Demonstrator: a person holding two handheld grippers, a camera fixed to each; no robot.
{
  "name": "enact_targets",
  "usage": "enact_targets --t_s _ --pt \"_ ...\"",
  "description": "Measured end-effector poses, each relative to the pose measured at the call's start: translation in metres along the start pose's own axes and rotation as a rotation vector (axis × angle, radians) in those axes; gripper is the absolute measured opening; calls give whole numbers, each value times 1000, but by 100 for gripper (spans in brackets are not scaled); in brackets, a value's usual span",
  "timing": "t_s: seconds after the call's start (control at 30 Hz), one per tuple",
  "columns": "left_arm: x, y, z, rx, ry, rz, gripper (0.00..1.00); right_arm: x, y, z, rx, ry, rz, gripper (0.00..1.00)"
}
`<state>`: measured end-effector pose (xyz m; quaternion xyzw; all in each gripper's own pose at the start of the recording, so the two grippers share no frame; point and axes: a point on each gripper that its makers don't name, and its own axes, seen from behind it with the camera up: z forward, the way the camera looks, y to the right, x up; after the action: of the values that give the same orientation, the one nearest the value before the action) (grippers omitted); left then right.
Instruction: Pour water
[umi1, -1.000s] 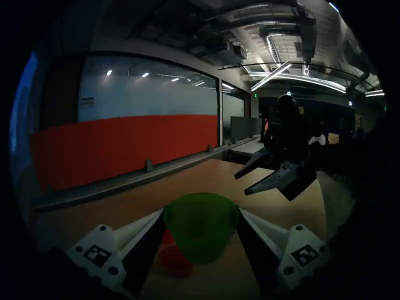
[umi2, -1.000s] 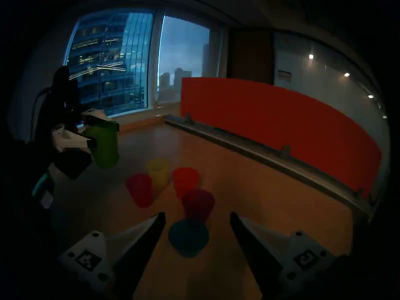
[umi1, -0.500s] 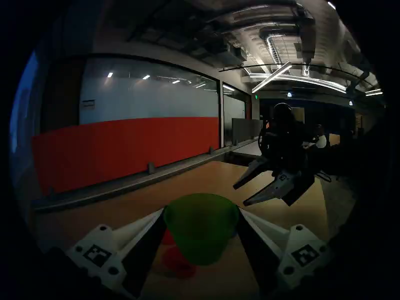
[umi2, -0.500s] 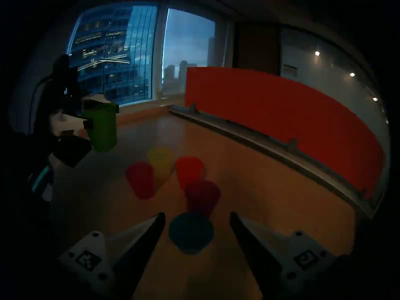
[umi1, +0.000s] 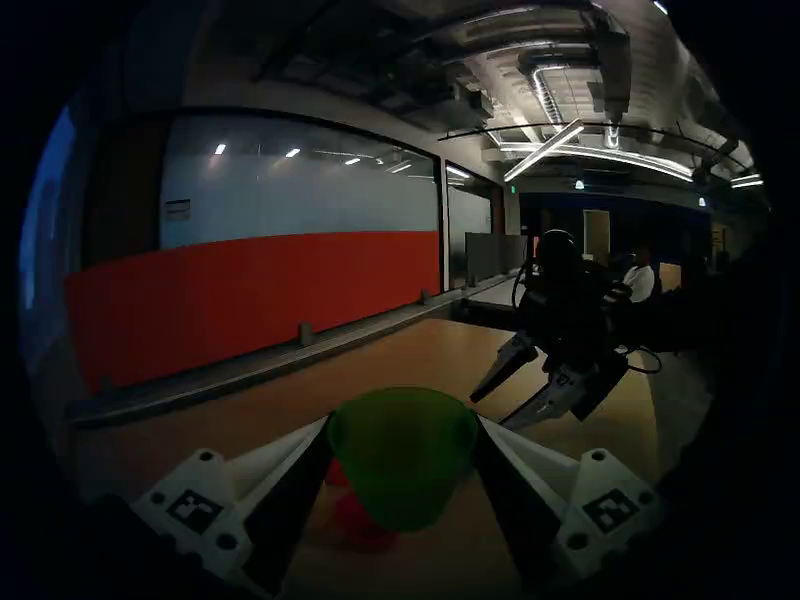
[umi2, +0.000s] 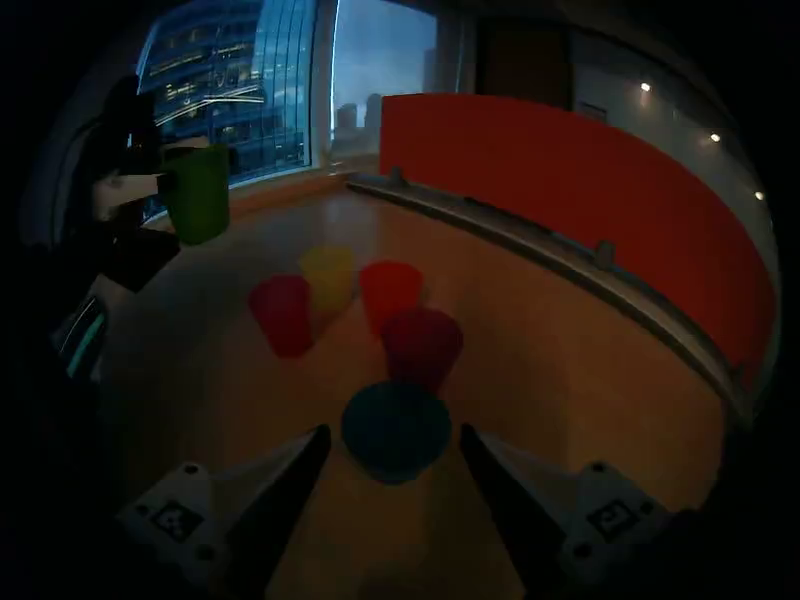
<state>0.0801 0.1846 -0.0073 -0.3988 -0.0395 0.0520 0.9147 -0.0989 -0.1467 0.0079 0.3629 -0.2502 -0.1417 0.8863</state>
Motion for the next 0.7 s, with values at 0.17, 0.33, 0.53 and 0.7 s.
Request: enact_targets --t_s 0.17,0.33,0.53,0.7 --pt "-2 -1 0 1 -7 7 90 -8 2 8 -2 -24 0 96" --pt "-3 -2 0 1 -12 7 90 -14 2 18 4 -40 3 96" --pt "-4 -3 0 2 -19 8 90 -19 0 31 5 -52 -5 95" --pt "-4 -3 -1 0 -21 10 90 -19 0 39 -1 -49 -7 95"
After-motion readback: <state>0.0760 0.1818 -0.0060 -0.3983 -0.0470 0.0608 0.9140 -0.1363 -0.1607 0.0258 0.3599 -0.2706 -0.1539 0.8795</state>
